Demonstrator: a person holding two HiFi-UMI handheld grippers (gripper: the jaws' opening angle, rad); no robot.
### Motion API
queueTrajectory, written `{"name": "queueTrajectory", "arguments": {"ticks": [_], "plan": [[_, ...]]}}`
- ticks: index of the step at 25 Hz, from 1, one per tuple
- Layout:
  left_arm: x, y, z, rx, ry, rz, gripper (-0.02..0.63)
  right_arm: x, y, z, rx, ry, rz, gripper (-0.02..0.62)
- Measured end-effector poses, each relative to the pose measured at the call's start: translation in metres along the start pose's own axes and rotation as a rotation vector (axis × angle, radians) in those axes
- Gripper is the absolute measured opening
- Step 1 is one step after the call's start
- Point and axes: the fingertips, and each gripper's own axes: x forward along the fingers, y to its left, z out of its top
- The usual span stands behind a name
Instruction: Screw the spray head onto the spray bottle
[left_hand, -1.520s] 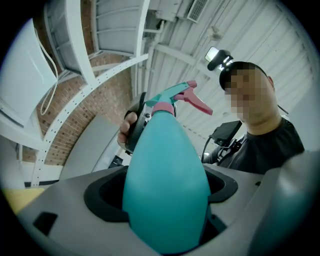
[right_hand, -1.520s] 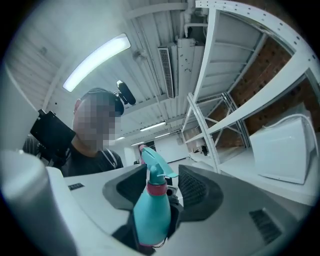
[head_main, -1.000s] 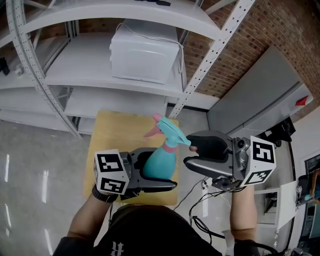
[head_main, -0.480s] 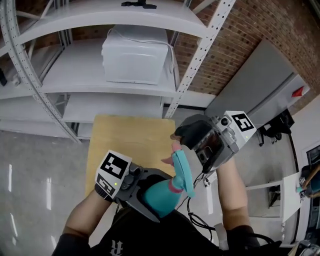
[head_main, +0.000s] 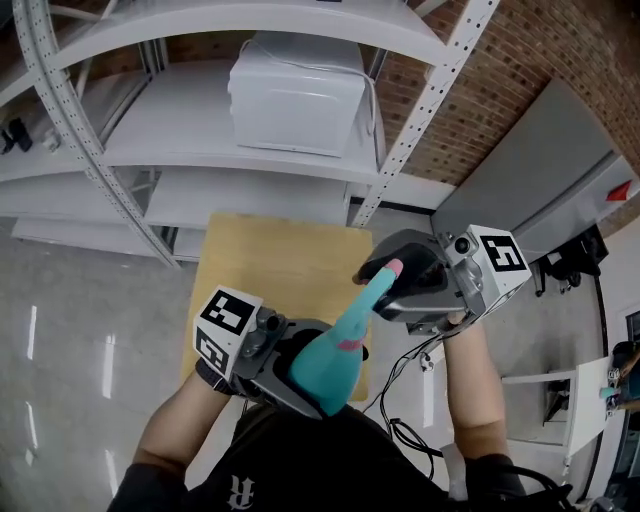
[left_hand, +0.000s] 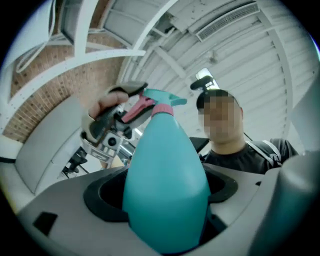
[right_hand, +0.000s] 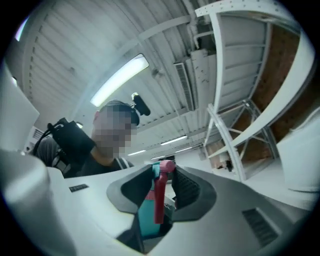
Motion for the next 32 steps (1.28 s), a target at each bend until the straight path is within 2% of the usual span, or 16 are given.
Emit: {"name": "queueTrajectory", "arguments": {"ticks": [2, 8, 11, 13, 14, 15, 16, 17, 18, 19, 20, 23, 26, 29, 30, 32], "plan": [[-0.016, 0.015, 0.011, 0.002, -0.048, 0.113, 0.423, -0.011, -0.014, 0.001, 0.017, -0.018, -0.143, 0.087], [-0.053, 0.068, 0.02, 0.028, -0.066, 0.522, 0.423, -0.036, -0.059, -0.011, 0.088, 0.025, -0.623, 0.078], [-0.07, 0.092, 0.015, 0.085, 0.017, 0.777, 0.422, -0.043, -0.071, -0.019, 0.087, 0.086, -0.853, 0.075], [-0.083, 0.107, 0.012, 0.154, 0.099, 0.955, 0.422, -0.047, -0.075, -0.024, 0.077, 0.111, -0.968, 0.071], [-0.088, 0.112, 0.011, 0.181, 0.132, 1.012, 0.422, -0.047, -0.076, -0.025, 0.068, 0.118, -1.001, 0.071], [-0.089, 0.114, 0.01, 0.186, 0.143, 1.019, 0.422, -0.045, -0.076, -0.025, 0.06, 0.12, -1.005, 0.071], [-0.086, 0.112, 0.011, 0.168, 0.129, 0.973, 0.422, -0.041, -0.072, -0.024, 0.056, 0.116, -0.979, 0.072], [-0.081, 0.106, 0.011, 0.135, 0.1, 0.892, 0.422, -0.037, -0.064, -0.02, 0.06, 0.104, -0.926, 0.074], [-0.074, 0.099, 0.012, 0.1, 0.07, 0.802, 0.422, -0.034, -0.052, -0.015, 0.069, 0.081, -0.852, 0.097], [-0.068, 0.091, 0.012, 0.07, 0.047, 0.717, 0.422, -0.034, -0.037, -0.007, 0.074, 0.047, -0.769, 0.169], [-0.062, 0.082, 0.012, 0.047, 0.033, 0.638, 0.422, -0.036, -0.022, 0.003, 0.068, 0.001, -0.686, 0.212], [-0.039, 0.049, 0.011, -0.007, 0.013, 0.379, 0.422, -0.055, 0.001, 0.021, 0.056, -0.131, -0.449, 0.232], [-0.01, 0.021, 0.007, -0.065, 0.019, 0.148, 0.422, -0.05, -0.009, 0.004, 0.086, -0.137, -0.208, 0.275], [0.012, 0.014, -0.004, -0.129, 0.043, 0.037, 0.422, -0.019, 0.002, -0.003, 0.041, -0.119, 0.013, 0.295], [0.016, 0.014, -0.006, -0.143, 0.048, 0.022, 0.422, -0.011, 0.008, -0.001, 0.021, -0.119, 0.058, 0.295], [0.018, 0.017, -0.008, -0.152, 0.045, 0.025, 0.422, -0.001, 0.012, 0.001, -0.007, -0.104, 0.079, 0.288]]}}
